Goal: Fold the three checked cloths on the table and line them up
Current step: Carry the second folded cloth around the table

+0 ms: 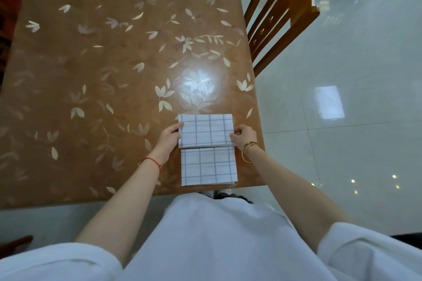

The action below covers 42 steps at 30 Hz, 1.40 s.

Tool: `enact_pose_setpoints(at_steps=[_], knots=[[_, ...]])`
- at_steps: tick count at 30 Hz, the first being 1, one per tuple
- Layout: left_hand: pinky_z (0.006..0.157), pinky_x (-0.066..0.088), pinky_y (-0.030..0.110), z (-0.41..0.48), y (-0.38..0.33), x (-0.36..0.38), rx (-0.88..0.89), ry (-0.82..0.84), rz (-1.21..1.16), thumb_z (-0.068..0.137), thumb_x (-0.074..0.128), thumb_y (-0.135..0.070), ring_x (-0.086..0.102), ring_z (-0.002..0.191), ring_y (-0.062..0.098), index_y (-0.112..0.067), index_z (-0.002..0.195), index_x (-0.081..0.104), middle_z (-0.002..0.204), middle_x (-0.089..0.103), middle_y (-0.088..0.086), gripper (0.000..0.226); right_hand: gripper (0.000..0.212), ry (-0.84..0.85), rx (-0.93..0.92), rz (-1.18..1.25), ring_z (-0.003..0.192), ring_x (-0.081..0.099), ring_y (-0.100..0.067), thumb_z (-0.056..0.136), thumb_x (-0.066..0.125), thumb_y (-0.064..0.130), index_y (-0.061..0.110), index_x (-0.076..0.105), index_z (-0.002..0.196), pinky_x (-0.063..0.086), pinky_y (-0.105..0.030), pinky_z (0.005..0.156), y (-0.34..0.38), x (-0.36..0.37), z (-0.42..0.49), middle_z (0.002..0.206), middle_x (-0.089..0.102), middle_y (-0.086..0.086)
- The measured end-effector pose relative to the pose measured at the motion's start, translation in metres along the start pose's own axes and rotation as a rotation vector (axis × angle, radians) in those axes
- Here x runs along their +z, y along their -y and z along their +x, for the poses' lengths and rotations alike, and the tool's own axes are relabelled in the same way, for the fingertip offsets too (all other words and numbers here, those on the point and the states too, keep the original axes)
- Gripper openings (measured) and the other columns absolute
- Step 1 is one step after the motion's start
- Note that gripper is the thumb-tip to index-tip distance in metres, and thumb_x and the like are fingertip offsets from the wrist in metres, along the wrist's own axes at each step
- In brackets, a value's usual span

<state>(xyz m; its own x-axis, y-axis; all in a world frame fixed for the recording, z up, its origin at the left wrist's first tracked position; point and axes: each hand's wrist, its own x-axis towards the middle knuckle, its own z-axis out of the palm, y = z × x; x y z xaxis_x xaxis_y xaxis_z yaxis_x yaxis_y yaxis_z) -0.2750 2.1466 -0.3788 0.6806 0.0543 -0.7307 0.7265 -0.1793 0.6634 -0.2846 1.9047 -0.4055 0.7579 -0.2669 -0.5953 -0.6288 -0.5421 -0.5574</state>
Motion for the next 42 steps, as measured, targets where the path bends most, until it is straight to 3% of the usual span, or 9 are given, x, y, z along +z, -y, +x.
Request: enact_pose_setpoints(at_steps=[7, 12, 22, 25, 27, 29, 34, 38, 42], knots=[[0.116, 0.034, 0.044, -0.003, 0.003, 0.001, 0.002, 0.008, 0.032, 0.098, 0.039, 0.005, 0.038, 0.140, 0.025, -0.011, 0.141, 0.052, 0.151, 0.044, 0.005, 0.048, 0.001, -0.015, -0.007, -0.084, 0.074, 0.056, -0.019, 0.088, 0.059, 0.013, 0.013, 0.059, 0.089, 0.048, -0.027, 0.067, -0.002, 0.006, 0.001, 0.080, 0.060, -0.003], [0.115, 0.036, 0.043, -0.005, 0.003, 0.000, 0.007, 0.018, 0.035, 0.099, 0.039, 0.004, 0.039, 0.139, 0.025, -0.013, 0.142, 0.051, 0.150, 0.044, 0.006, 0.048, 0.006, -0.034, -0.001, -0.130, 0.077, 0.059, -0.021, 0.090, 0.060, 0.017, 0.014, 0.057, 0.093, 0.051, -0.030, 0.069, -0.002, 0.005, -0.001, 0.084, 0.062, -0.003], [0.106, 0.041, 0.039, -0.022, 0.006, -0.006, 0.042, -0.031, -0.010, 0.101, 0.040, 0.000, 0.040, 0.137, 0.025, -0.015, 0.139, 0.054, 0.147, 0.047, 0.007, 0.043, 0.009, -0.127, 0.086, 0.011, 0.082, 0.059, -0.019, 0.088, 0.061, 0.020, 0.014, 0.060, 0.095, 0.052, -0.030, 0.075, -0.018, 0.004, -0.015, 0.093, 0.064, -0.004], [0.104, 0.042, 0.038, -0.030, 0.004, -0.005, 0.077, -0.046, -0.065, 0.102, 0.046, -0.008, 0.045, 0.132, 0.024, -0.015, 0.135, 0.057, 0.140, 0.054, 0.005, 0.036, 0.015, -0.171, 0.127, 0.173, 0.086, 0.064, -0.022, 0.089, 0.059, 0.024, 0.013, 0.064, 0.099, 0.056, -0.036, 0.082, -0.019, -0.002, -0.021, 0.091, 0.068, -0.004], [0.108, 0.043, 0.041, -0.036, 0.001, -0.003, 0.096, -0.042, -0.110, 0.100, 0.050, -0.012, 0.048, 0.129, 0.022, -0.015, 0.134, 0.056, 0.136, 0.056, 0.003, 0.035, 0.014, -0.178, 0.162, 0.352, 0.073, 0.064, -0.017, 0.090, 0.059, 0.021, 0.012, 0.066, 0.097, 0.058, -0.035, 0.080, -0.019, -0.009, -0.026, 0.079, 0.068, -0.003], [0.109, 0.044, 0.043, -0.043, -0.003, 0.000, 0.122, -0.031, -0.159, 0.100, 0.050, -0.010, 0.052, 0.125, 0.021, -0.016, 0.134, 0.057, 0.131, 0.058, 0.000, 0.035, 0.015, -0.159, 0.186, 0.546, 0.063, 0.060, -0.014, 0.092, 0.058, 0.017, 0.007, 0.068, 0.097, 0.058, -0.030, 0.069, -0.018, -0.018, -0.034, 0.074, 0.066, -0.004], [0.107, 0.045, 0.040, -0.070, -0.019, 0.018, 0.208, 0.040, -0.187, 0.103, 0.046, -0.009, 0.058, 0.119, 0.019, -0.016, 0.133, 0.057, 0.132, 0.060, 0.001, 0.033, 0.015, -0.174, 0.193, 0.891, 0.064, 0.060, -0.014, 0.095, 0.054, 0.012, 0.007, 0.068, 0.090, 0.048, -0.018, 0.048, -0.021, -0.046, -0.064, 0.082, 0.067, -0.007], [0.105, 0.047, 0.039, -0.086, -0.033, 0.040, 0.277, 0.128, -0.141, 0.102, 0.046, -0.006, 0.061, 0.116, 0.016, -0.021, 0.125, 0.060, 0.126, 0.064, -0.001, 0.031, 0.021, -0.222, 0.143, 1.034, 0.067, 0.059, -0.017, 0.096, 0.049, 0.010, 0.000, 0.066, 0.100, 0.051, -0.024, 0.059, -0.026, -0.072, -0.097, 0.086, 0.067, -0.009], [0.104, 0.048, 0.037, -0.102, -0.043, 0.067, 0.331, 0.202, -0.110, 0.100, 0.049, -0.005, 0.064, 0.114, 0.015, -0.021, 0.123, 0.061, 0.123, 0.066, -0.001, 0.031, 0.025, -0.281, 0.099, 1.100, 0.073, 0.062, -0.019, 0.098, 0.047, 0.017, 0.004, 0.068, 0.102, 0.053, -0.027, 0.067, -0.051, -0.099, -0.125, 0.088, 0.068, -0.009]])
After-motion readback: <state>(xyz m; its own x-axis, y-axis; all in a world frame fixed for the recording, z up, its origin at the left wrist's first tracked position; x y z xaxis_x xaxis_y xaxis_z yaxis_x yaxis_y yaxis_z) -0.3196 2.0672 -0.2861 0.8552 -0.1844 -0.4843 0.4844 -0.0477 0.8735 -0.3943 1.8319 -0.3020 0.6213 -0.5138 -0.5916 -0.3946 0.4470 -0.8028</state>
